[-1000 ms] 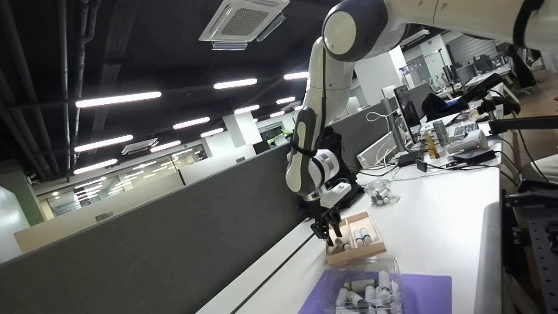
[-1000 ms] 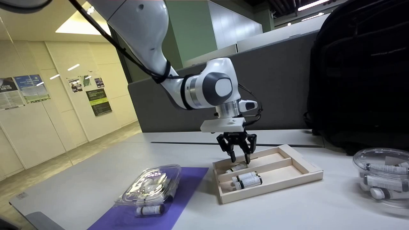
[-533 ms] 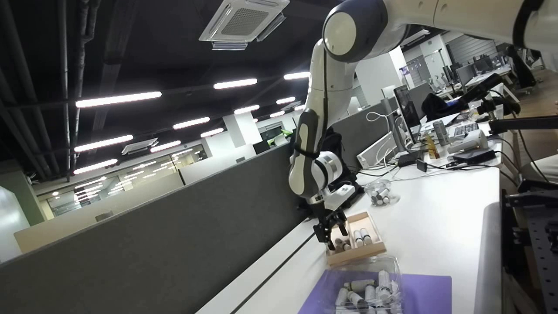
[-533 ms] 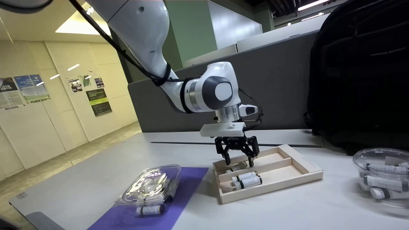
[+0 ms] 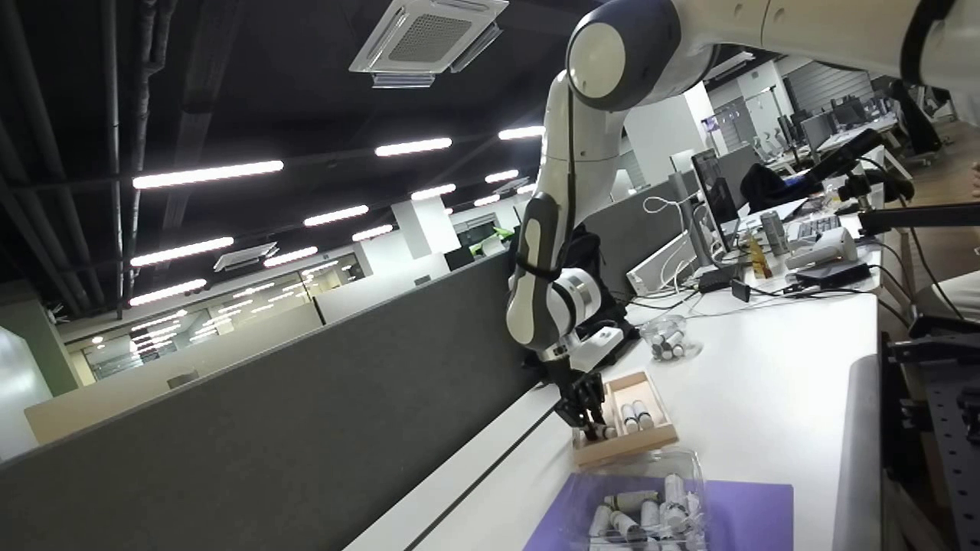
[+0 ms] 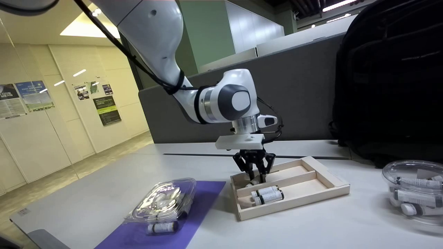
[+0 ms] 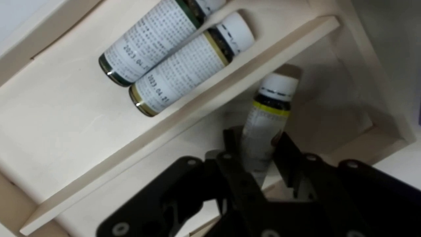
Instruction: Remove a bottle from the left compartment of the tray and put it on the table
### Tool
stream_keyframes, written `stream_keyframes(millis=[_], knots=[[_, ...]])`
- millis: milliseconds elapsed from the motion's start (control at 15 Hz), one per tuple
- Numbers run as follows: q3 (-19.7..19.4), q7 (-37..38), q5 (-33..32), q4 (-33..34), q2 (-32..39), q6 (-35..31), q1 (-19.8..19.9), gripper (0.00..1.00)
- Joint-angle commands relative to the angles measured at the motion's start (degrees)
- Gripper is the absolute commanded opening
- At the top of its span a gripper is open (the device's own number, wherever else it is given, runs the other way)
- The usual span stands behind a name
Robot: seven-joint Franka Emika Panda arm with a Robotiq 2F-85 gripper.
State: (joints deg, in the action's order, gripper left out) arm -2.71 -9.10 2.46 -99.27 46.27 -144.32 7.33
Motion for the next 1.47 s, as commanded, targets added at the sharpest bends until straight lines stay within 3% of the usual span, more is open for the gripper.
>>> stream_keyframes(millis=[0,867,1333,1400], knots=[[1.30,-0.19,-0.09,-1.47,-2.33,0.11,0.90,0.06],[6.85,-2.48,-0.36,-3.39,-8.73,6.37,-3.47,0.07],[6.64,-6.03,-2.41,-9.33,-8.41,0.24,-4.76,0.07],[6.67,-6.16,-2.84,-10.01,-8.41,-0.39,-4.76,0.45]])
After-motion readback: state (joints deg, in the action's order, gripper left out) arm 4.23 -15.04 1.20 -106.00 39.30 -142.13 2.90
